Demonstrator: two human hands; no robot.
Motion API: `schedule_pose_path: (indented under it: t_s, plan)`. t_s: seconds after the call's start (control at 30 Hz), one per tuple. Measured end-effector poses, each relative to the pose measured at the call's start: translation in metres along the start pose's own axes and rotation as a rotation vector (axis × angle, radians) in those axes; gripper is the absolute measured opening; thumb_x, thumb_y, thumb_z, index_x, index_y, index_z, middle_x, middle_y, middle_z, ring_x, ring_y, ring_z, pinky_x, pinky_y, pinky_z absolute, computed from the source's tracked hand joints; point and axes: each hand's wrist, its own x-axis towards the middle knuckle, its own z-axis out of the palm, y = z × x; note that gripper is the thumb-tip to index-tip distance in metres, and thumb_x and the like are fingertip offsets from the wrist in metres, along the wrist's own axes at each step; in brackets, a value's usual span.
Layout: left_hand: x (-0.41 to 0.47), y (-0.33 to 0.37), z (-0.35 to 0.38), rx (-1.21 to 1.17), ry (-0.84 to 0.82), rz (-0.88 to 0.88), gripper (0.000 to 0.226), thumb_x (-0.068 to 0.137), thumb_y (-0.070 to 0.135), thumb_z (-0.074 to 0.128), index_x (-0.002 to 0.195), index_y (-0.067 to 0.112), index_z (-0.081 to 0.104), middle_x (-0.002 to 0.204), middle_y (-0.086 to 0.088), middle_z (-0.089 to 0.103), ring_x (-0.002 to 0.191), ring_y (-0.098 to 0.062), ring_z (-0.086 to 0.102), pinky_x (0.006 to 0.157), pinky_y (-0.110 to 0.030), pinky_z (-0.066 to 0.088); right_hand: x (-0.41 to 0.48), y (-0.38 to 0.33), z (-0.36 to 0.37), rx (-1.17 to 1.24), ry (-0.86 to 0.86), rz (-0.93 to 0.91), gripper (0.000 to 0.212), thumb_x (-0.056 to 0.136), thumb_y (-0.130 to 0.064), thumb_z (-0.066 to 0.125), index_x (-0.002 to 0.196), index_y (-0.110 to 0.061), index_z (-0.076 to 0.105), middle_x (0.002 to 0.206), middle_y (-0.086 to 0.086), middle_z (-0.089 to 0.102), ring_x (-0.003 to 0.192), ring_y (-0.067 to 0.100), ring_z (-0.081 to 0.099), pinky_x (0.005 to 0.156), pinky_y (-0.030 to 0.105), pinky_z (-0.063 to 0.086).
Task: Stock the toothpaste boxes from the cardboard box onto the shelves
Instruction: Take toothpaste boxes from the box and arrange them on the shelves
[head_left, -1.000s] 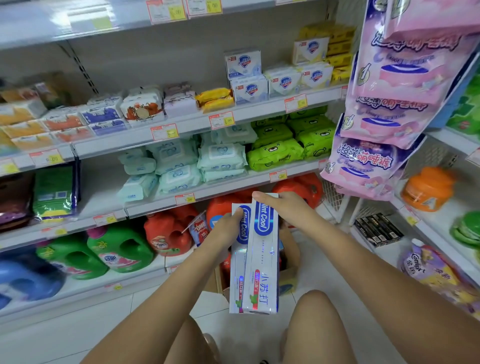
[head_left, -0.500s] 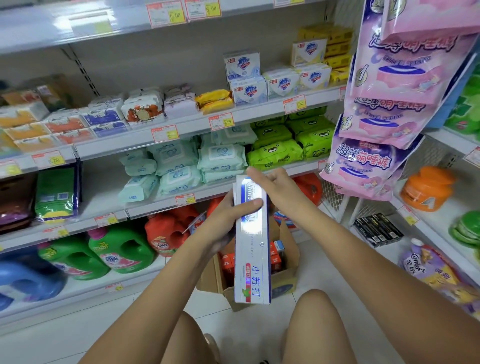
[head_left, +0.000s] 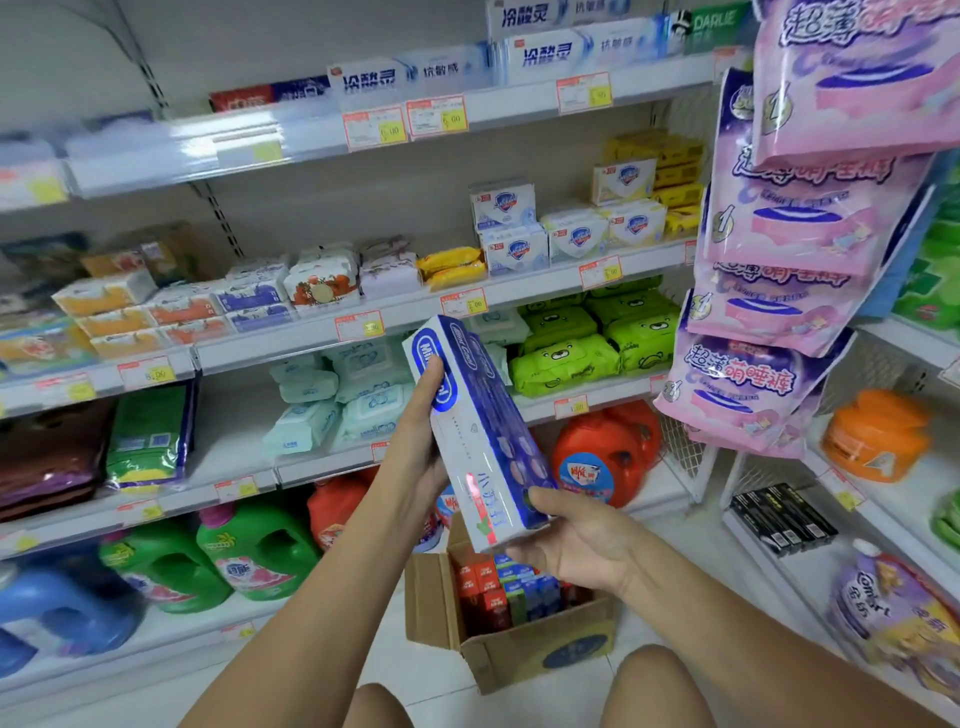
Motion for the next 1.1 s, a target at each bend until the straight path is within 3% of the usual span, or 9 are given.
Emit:
schedule_pose_path:
  t_s: [0.17,0.3,0.53,0.63,0.73,0.83,0.97,1.03,1.1]
  plan:
    - [0.000,0.003,0.000,0.267,0.066,-0.011,0.044,0.090,0.039,0.053,0.119,0.007,0.061,0.105,-0.012,0.070,0.084,-0.020,0.069,0.082,-0.038,0.053,0.002,-0.011,0.007,-0.305,0.178,-0.106,0.058,0.065,0.001,0.080,0.117,-0.006,0.057,0.101,0.014,0.072,0.082,0.028,0.071,0.059,0.035,0.060]
    - [-0.005,-0.011,0.001,0.513,0.073,0.002,0.039,0.087,0.041,0.060,0.117,0.016,0.061,0.104,-0.004,0.073,0.093,-0.021,0.071,0.083,-0.041,0.055,0.006,-0.021,0.003,-1.040,0.513,-0.320,0.073,0.058,-0.026,0.088,0.116,-0.034,0.044,0.102,-0.008,0.071,0.088,0.010,0.070,0.082,0.041,0.056]
    - [0.005,-0.029,0.012,0.379,0.196,0.086,0.045,0.074,0.022,0.077,0.110,0.003,0.059,0.098,-0.013,0.072,0.082,-0.022,0.069,0.075,-0.040,0.056,0.007,-0.026,0.013,-1.804,0.751,-0.474,0.087,0.079,-0.042,0.071,0.144,-0.034,0.014,0.122,-0.005,0.043,0.111,0.018,0.053,0.084,0.031,0.046]
    - [0.021,-0.025,0.004,0.283,0.251,0.038,0.045,0.077,0.022,0.075,0.115,0.003,0.059,0.103,-0.015,0.072,0.091,-0.028,0.068,0.084,-0.044,0.052,0.017,-0.034,0.002,-1.786,0.664,-0.439,0.095,0.075,-0.057,0.068,0.147,-0.039,0.008,0.125,-0.011,0.042,0.114,0.010,0.052,0.089,0.028,0.046]
    - [0.040,-0.014,-0.007,0.211,0.261,0.015,0.036,0.080,0.023,0.071,0.110,0.007,0.061,0.105,-0.017,0.071,0.102,-0.035,0.064,0.095,-0.051,0.048,0.027,-0.050,-0.009,-1.439,0.494,-0.455,0.089,0.063,-0.077,0.060,0.140,-0.049,0.025,0.126,-0.023,0.049,0.112,-0.004,0.053,0.094,0.026,0.048]
    - [0.064,-0.008,-0.018,0.279,0.170,-0.002,0.051,0.068,0.028,0.076,0.111,0.006,0.061,0.105,-0.019,0.070,0.101,-0.036,0.066,0.094,-0.052,0.050,0.047,-0.074,-0.022,-1.123,0.473,-0.418,0.059,0.065,-0.067,0.063,0.119,-0.053,0.043,0.121,-0.025,0.057,0.114,-0.004,0.054,0.095,0.021,0.045]
    - [0.097,-0.016,-0.027,0.302,0.112,-0.015,0.060,0.054,0.032,0.080,0.107,0.007,0.064,0.107,-0.020,0.069,0.098,-0.035,0.067,0.090,-0.051,0.052,0.084,-0.095,-0.038,-1.052,0.390,-0.268,0.094,0.040,-0.071,0.081,0.123,-0.059,0.038,0.123,-0.025,0.057,0.114,0.001,0.057,0.095,0.035,0.050]
    - [0.112,-0.018,-0.031,0.285,0.166,-0.030,0.060,0.054,0.032,0.082,0.105,0.005,0.065,0.103,-0.020,0.070,0.096,-0.037,0.067,0.088,-0.051,0.053,0.105,-0.095,-0.040,-1.089,0.343,-0.196,0.104,0.043,-0.055,0.087,0.132,-0.056,0.032,0.121,-0.026,0.060,0.108,0.000,0.061,0.092,0.034,0.052]
    - [0.125,-0.017,-0.032,0.241,0.229,-0.081,0.057,0.059,0.030,0.084,0.102,0.000,0.064,0.085,-0.018,0.073,0.075,-0.031,0.071,0.067,-0.036,0.059,0.123,-0.097,-0.039,-1.119,0.340,-0.163,0.098,0.053,-0.035,0.085,0.135,-0.048,0.033,0.116,-0.023,0.064,0.101,-0.001,0.065,0.087,0.028,0.054]
